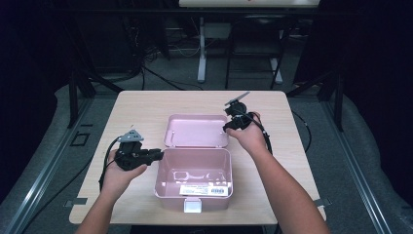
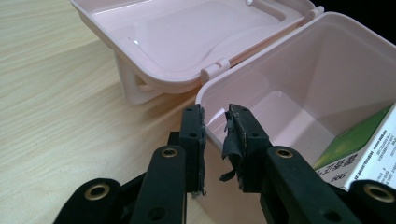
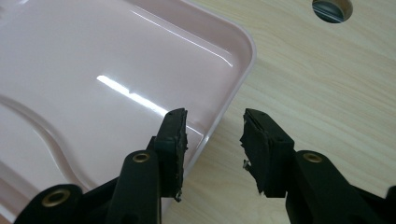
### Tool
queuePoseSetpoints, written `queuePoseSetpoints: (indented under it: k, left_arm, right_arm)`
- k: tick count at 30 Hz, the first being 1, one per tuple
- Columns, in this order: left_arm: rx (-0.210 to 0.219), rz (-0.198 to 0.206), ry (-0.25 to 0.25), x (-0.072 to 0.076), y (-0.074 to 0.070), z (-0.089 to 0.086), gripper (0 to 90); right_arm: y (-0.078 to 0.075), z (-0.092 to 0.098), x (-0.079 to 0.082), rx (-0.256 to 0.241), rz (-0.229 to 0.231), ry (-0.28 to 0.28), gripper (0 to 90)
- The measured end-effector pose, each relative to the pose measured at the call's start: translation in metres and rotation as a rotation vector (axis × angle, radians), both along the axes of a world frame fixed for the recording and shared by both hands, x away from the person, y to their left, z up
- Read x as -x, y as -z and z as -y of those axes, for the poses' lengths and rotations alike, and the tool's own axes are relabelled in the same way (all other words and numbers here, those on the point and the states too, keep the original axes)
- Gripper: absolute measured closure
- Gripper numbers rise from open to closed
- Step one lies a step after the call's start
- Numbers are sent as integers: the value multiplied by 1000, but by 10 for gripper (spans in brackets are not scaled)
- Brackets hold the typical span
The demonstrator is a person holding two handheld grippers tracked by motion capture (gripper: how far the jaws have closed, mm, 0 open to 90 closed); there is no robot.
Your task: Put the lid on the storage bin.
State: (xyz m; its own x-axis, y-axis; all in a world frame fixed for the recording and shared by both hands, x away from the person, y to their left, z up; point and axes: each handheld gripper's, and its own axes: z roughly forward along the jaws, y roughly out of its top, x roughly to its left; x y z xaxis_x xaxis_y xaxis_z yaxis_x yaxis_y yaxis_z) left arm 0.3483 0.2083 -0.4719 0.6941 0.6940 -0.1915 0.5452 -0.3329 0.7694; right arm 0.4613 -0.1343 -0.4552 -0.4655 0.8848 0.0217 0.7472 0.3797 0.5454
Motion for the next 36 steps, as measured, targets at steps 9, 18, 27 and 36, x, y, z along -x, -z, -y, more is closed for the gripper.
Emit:
queuePoseSetpoints:
  k: [9,18,27,36]
  left_arm:
    - [1,-1,0,0,0,0,761]
    - [1,-2,1,0,0,0,760]
    - [1,0,3,0,0,0,761]
    - [2,0,4,0,0,-1,761]
  right_arm:
    - [10,-4,-9,-30,-21,53,598]
    - [16,-5,-17,-50,-28,96,640]
    - [21,-9,-21,-47,-37,126,678]
    - [22,-11,-23,-55,-41,156,732]
